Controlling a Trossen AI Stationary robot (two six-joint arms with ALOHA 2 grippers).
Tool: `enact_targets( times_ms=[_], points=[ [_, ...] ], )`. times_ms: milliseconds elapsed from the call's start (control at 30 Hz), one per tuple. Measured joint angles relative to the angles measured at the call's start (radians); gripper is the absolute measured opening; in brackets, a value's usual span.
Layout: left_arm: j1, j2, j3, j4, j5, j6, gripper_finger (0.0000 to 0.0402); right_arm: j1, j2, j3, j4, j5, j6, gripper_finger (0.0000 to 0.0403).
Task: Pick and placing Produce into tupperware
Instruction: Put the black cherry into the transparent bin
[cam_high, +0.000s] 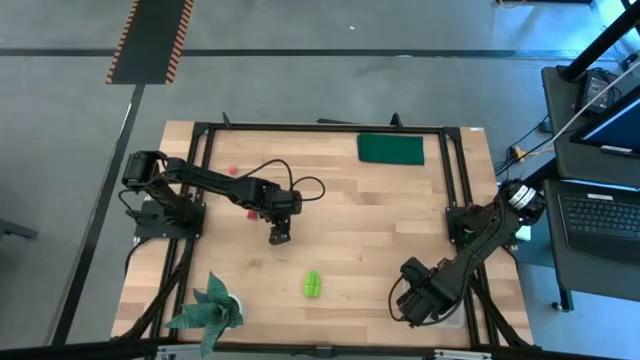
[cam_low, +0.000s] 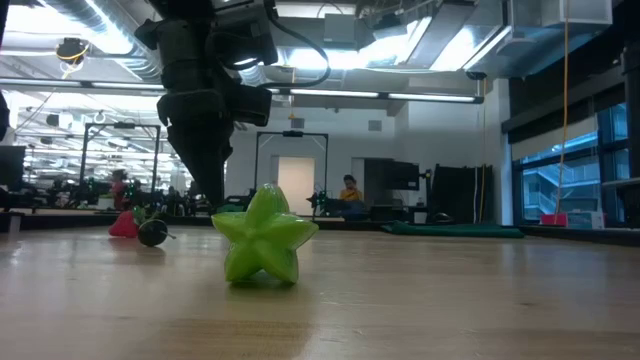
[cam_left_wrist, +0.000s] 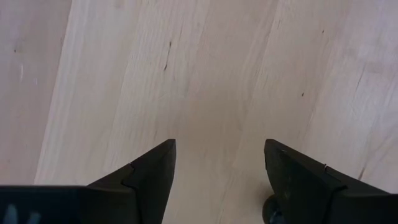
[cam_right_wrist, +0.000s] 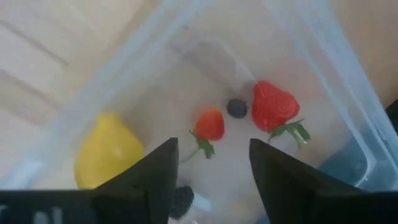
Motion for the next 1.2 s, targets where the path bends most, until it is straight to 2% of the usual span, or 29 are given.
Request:
enact_targets(
  times_ms=[133, 200, 267, 467, 600, 700, 867, 1000, 1200],
  points=[
    [0.0, 0.0, 0.0, 0.001, 0.0, 0.0, 0.0237, -0.016, -0.009, 0.013, -0.029, -0.092, -0.071, 0.0222],
    [0.0, 0.0, 0.0, 0.001, 0.0, 0.0, 0.0237, -0.037, -0.03, 0.049, -0.082, -0.065, -0.113, 0.0229],
    [0.0, 0.0, 0.0, 0.001, 0.0, 0.0, 0.0237, -0.063, -0.055, 0.095, -0.165, 0.027, -0.164, 0.0232],
    [0.0, 0.0, 0.0, 0.015, 0.0, 0.0, 0.0237, -0.164, -0.143, 0.228, -0.362, 0.397, -0.376, 0.0233],
    [0.0, 0.0, 0.0, 0.054, 0.0, -0.052, 0.0237, -0.251, -0.2, 0.271, -0.334, 0.605, -0.586, 0.0233],
    [0.0, 0.0, 0.0, 0.074, 0.0, -0.051, 0.0237, -0.327, -0.217, 0.285, -0.271, 0.694, -0.743, 0.0233],
    [-0.011, 0.0, 0.0, 0.058, 0.023, 0.14, 0.0237, -0.47, -0.217, 0.266, -0.103, 0.702, -1.018, 0.0233],
    [-0.041, 0.0, 0.0, -0.003, 0.101, 0.226, 0.0237, -0.585, -0.213, 0.215, 0.032, 0.627, -1.174, 0.0233],
    [-0.093, 0.0, 0.0, -0.105, 0.113, 0.315, 0.0237, -0.692, -0.213, 0.145, 0.119, 0.586, -1.225, 0.0233]
  ],
)
